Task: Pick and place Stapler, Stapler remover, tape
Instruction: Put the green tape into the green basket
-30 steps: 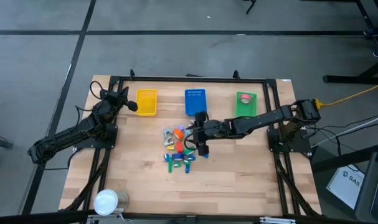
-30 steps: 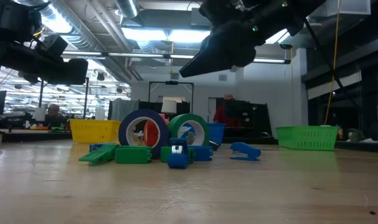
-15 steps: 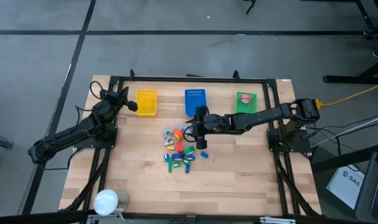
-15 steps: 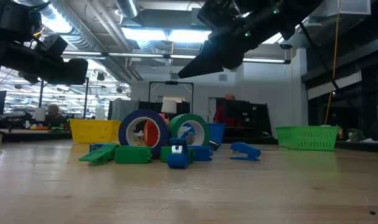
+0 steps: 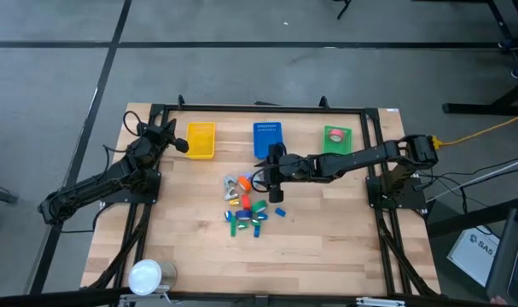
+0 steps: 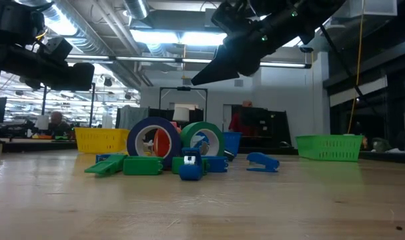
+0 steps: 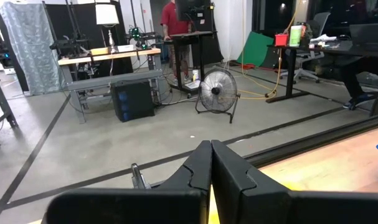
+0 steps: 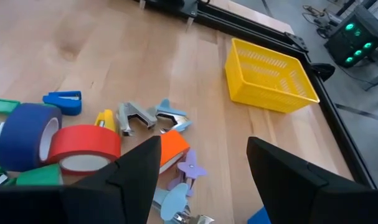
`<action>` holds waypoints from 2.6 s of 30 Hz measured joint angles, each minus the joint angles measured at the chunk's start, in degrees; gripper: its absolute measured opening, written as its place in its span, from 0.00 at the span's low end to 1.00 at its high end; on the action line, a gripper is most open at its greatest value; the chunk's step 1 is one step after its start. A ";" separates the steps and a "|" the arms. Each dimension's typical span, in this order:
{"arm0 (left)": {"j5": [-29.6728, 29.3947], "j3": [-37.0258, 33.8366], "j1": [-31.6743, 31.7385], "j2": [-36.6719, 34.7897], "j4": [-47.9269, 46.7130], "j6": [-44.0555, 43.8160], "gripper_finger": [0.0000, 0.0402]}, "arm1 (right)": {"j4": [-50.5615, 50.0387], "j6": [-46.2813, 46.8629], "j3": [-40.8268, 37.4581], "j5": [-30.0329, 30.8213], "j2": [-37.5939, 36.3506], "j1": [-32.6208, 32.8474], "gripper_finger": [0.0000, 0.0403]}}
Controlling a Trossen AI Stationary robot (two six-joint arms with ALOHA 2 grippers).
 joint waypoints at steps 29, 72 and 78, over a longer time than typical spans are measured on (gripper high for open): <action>0.01 0.01 0.01 -0.01 0.01 0.00 0.00 | -2.40 0.00 0.00 -5.35 -0.04 0.00 0.60; 0.00 0.00 0.00 -0.02 0.00 0.00 0.00 | -5.60 3.26 -0.02 -19.87 -0.07 6.36 0.60; 0.00 0.00 0.02 -0.02 0.02 0.02 0.00 | -5.33 3.23 -0.02 -18.35 0.16 6.36 0.60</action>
